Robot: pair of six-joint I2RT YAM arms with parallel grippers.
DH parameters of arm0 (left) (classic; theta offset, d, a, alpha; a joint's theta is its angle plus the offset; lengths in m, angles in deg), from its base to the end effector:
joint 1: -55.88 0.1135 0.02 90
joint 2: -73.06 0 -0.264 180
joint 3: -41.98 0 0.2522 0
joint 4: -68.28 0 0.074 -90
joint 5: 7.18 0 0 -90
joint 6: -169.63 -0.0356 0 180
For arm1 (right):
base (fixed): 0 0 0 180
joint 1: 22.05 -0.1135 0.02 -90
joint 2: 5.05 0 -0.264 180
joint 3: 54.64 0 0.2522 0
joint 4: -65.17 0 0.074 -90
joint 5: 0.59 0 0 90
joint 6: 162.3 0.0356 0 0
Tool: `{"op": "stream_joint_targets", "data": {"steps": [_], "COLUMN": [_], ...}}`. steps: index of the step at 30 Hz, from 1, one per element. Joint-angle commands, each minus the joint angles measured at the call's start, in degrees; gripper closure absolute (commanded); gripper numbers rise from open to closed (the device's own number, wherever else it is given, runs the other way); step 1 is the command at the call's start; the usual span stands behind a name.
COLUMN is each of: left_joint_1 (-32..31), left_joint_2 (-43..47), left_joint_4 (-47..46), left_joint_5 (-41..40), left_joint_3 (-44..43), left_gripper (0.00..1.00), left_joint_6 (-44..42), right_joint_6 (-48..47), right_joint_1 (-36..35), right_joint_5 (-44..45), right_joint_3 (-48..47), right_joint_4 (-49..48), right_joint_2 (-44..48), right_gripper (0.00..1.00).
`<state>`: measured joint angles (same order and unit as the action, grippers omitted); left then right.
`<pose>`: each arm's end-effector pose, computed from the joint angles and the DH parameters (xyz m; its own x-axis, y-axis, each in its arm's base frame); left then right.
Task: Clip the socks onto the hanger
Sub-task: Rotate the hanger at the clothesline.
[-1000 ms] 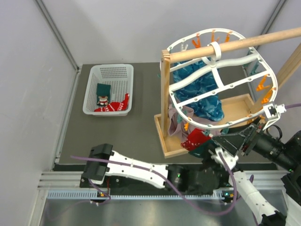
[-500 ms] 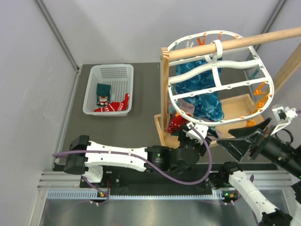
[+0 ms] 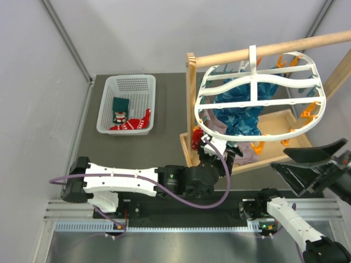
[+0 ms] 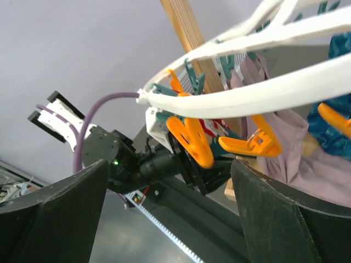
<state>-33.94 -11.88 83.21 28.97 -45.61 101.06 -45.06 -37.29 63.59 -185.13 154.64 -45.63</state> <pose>0.0298 -0.3414 0.3679 -0.2152 -0.0910 -0.9723 0.5466 0.8139 -0.1971 -0.0755 -0.0045 0.5382 -0.2941 0.3469 -0.8906 -0.5874 0.6695 0.4547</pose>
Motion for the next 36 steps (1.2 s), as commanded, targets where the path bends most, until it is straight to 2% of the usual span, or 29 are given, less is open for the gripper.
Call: {"op": "stream_joint_targets", "data": {"steps": [1,4,7,11,14,16,18,22,27,33,36], "left_joint_1": [0.7,0.9,0.9,0.9,0.9,0.9,0.9,0.9,0.9,0.9,0.9], "left_joint_2": [3.7,5.5,7.2,8.2,7.9,7.8,7.5,7.0,7.1,11.4,14.7], "left_joint_4": [1.4,1.3,0.5,-0.2,0.0,0.0,0.0,0.2,1.0,0.9,-3.3], "left_joint_5": [-0.2,0.1,1.1,2.3,3.1,3.4,3.6,4.4,6.9,17.1,27.5], "left_joint_3": [1.3,2.7,4.6,5.6,5.3,5.0,4.9,4.2,3.9,6.9,10.2], "left_gripper": [0.32,0.32,0.32,0.32,0.32,0.32,0.32,0.32,0.33,0.33,0.33], "left_joint_6": [1.9,2.4,3.0,4.0,4.2,4.7,4.9,6.0,7.0,9.7,10.0], "right_joint_6": [2.5,3.8,1.4,-5.4,-6.7,-8.3,-8.9,-7.2,-7.9,-7.6,-7.0], "right_joint_1": [-0.4,-0.3,0.6,7.0,7.9,8.2,8.1,8.1,7.3,6.7,6.7], "right_joint_5": [-2.2,-7.0,-11.0,-16.6,-14.1,-8.6,-8.3,-11.7,-9.6,-9.8,-9.7], "right_joint_3": [9.4,18.0,22.2,22.0,19.8,18.0,18.4,20.6,20.1,20.5,20.7], "right_joint_4": [-3.1,-11.9,-16.4,-16.1,-14.9,-13.0,-12.2,-14.2,-12.9,-12.3,-11.7], "right_joint_2": [1.5,5.7,7.5,7.4,6.9,6.0,5.3,4.5,3.8,4.6,4.5], "right_gripper": [0.12,0.12,0.11,0.11,0.1,0.11,0.11,0.2,0.3,0.33,0.34]}}
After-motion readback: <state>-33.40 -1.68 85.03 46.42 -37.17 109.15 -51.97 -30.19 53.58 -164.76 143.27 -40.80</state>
